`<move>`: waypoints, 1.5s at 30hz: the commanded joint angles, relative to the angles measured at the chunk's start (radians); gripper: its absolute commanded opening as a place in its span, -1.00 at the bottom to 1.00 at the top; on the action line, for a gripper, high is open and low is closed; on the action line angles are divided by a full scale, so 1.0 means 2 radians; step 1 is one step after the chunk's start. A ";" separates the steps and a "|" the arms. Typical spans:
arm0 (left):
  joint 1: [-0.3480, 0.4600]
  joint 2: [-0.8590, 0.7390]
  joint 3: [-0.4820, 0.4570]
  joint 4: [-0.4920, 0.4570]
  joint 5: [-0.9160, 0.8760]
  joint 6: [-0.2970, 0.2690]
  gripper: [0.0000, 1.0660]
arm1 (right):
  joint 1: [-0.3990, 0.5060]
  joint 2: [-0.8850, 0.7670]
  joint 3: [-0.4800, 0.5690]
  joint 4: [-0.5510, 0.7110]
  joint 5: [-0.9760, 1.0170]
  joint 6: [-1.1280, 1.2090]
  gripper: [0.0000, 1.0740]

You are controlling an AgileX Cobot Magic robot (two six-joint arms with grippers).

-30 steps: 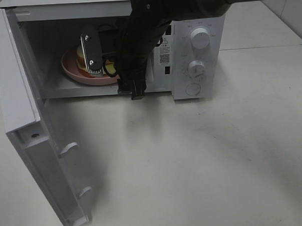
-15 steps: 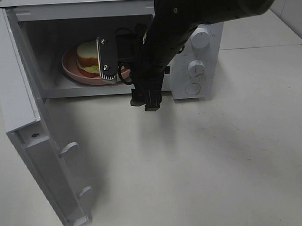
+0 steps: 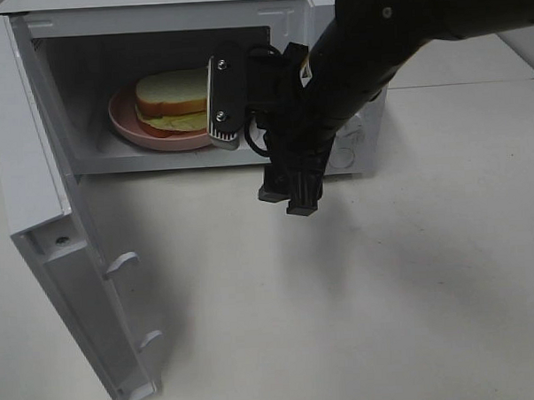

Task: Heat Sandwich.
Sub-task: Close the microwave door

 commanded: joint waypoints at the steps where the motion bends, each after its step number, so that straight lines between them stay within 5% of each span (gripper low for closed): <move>1: 0.001 -0.013 0.002 -0.002 -0.002 0.000 0.83 | -0.001 -0.030 0.027 0.001 0.003 0.031 0.46; 22: 0.001 -0.013 0.002 -0.002 -0.002 0.000 0.83 | -0.001 -0.202 0.167 0.002 0.074 0.282 0.42; 45: 0.001 -0.013 0.002 -0.002 -0.002 0.000 0.83 | -0.001 -0.432 0.187 0.005 0.308 0.380 0.42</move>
